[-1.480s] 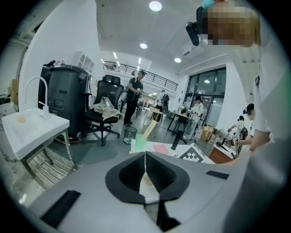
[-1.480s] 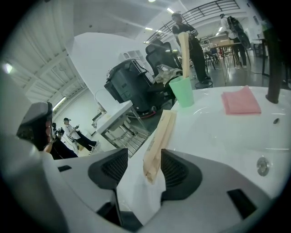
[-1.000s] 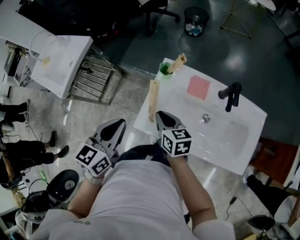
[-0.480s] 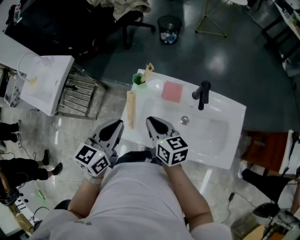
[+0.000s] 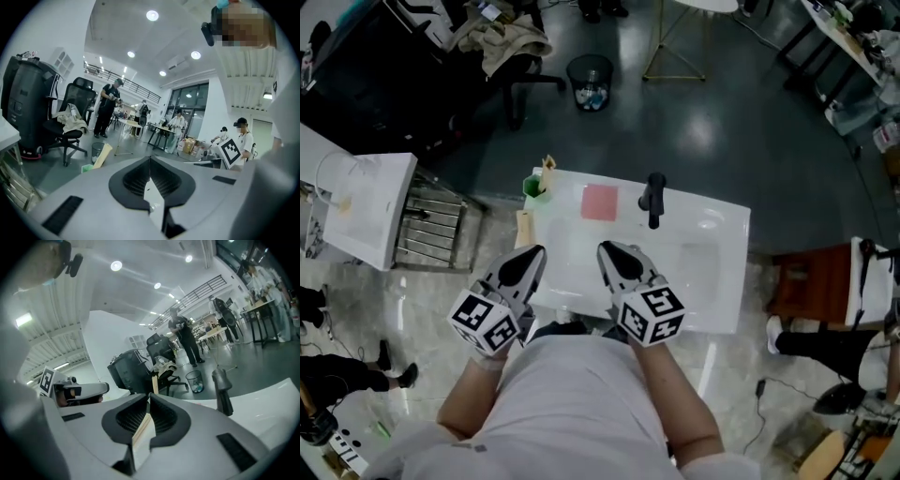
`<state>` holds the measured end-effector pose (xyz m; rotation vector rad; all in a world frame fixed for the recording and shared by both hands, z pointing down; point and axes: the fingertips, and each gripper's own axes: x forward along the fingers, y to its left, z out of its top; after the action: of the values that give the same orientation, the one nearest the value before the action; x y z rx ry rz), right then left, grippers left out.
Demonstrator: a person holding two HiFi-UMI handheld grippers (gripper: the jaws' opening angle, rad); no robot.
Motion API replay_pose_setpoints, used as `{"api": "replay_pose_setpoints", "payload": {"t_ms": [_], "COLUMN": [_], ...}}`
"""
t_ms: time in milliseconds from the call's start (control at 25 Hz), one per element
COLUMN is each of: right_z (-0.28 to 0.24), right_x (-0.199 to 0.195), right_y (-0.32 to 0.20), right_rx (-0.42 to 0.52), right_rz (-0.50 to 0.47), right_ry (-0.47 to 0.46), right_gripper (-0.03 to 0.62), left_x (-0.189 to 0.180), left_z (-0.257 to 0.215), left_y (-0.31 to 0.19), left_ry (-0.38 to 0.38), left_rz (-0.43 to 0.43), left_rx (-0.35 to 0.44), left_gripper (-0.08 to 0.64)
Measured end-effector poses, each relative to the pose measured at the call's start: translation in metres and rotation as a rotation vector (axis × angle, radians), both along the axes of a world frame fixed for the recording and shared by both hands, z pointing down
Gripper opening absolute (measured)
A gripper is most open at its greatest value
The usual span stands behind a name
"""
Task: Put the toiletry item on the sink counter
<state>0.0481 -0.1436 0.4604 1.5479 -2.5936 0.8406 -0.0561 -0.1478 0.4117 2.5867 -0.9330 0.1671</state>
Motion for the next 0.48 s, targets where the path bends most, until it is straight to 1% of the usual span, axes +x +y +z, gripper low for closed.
{"api": "replay_pose_setpoints", "payload": {"t_ms": [280,480], "right_z": [-0.042,-0.064], "right_x": [0.048,0.067], "right_y": [0.003,0.006], "right_rx": [0.091,0.154], "right_rz": [0.090,0.116], "right_ry": [0.037,0.059], "right_gripper": [0.035,0.035], "left_x": [0.030,0.051], "left_z": [-0.020,-0.038], "left_y": [-0.011,-0.018], "left_ry": [0.023,0.047], "left_rz": [0.053,0.080], "left_rx": [0.040,0.077], "left_gripper": [0.018,0.018]}}
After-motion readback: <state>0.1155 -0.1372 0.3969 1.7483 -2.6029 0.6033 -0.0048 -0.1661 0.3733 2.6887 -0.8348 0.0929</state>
